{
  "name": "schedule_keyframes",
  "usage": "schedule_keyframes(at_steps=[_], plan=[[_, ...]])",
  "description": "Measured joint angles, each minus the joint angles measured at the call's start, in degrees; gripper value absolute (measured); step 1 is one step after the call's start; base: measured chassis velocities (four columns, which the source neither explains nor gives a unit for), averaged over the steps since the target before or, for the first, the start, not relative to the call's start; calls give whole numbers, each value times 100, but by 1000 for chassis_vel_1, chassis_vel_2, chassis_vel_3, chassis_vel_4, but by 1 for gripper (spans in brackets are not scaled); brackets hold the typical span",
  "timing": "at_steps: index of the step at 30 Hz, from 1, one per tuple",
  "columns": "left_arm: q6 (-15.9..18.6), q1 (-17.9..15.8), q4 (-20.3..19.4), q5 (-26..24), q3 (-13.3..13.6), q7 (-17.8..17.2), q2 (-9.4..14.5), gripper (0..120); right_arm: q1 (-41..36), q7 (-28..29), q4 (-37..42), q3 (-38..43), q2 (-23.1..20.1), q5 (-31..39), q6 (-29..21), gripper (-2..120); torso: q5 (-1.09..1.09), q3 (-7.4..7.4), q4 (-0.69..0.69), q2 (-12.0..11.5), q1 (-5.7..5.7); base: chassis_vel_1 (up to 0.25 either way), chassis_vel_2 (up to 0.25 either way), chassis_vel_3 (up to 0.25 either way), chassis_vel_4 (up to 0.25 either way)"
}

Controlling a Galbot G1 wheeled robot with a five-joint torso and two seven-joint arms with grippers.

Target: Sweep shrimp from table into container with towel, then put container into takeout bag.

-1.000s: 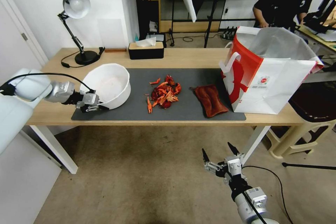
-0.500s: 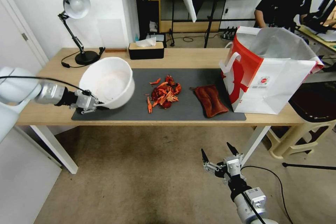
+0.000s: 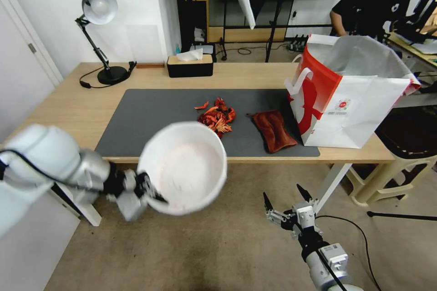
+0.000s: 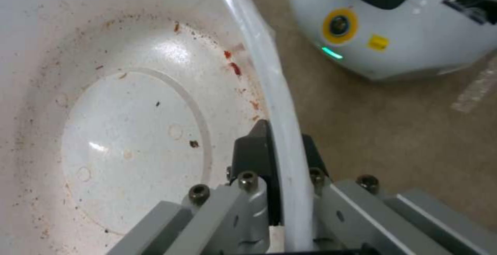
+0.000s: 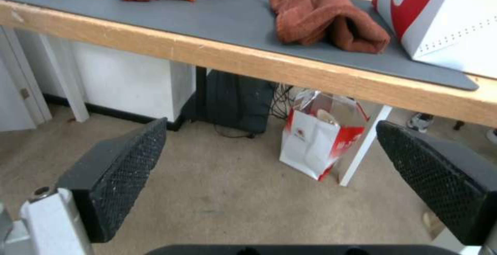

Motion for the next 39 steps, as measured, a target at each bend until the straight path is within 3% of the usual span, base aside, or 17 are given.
schedule_keyframes(at_steps=[7,9,14,17,27,30,31,34,39], plan=[[-280,406,87,516,53,110,-123,0,1,-4,41,43,8,37,-5,100,-1,0,1,0,0,0,0,0,0],[-379,562,268,739,129,203,-233,0,-2,-11,77,68,23,50,-7,100,0,0,0,0,0,0,0,0,0],[-460,564,579,962,261,267,-402,0,-18,-18,149,98,25,89,-9,100,0,0,0,0,0,0,0,0,0],[-507,456,947,1179,419,287,-624,0,-23,-20,198,110,27,131,-11,100,-1,0,0,0,0,0,0,0,0],[-542,172,1421,1479,687,288,-1040,0,-42,-24,253,127,21,176,-12,100,0,1,0,0,1,0,0,0,0],[-544,-90,1661,1731,1099,290,-1353,0,-48,-28,319,129,20,187,-28,100,-1,1,0,0,1,0,0,0,0],[-544,-90,1661,1731,1099,290,-1353,0,-48,-28,319,129,20,187,-28,100,-1,1,0,0,1,0,0,0,0],[-520,-399,1854,1843,1457,277,-1563,0,-90,-40,397,128,23,196,-25,100,0,1,-1,0,1,0,0,0,0],[-502,-647,2032,1943,1668,226,-1736,0,-116,-45,451,133,23,224,-9,100,-1,1,0,0,1,0,0,0,0]])
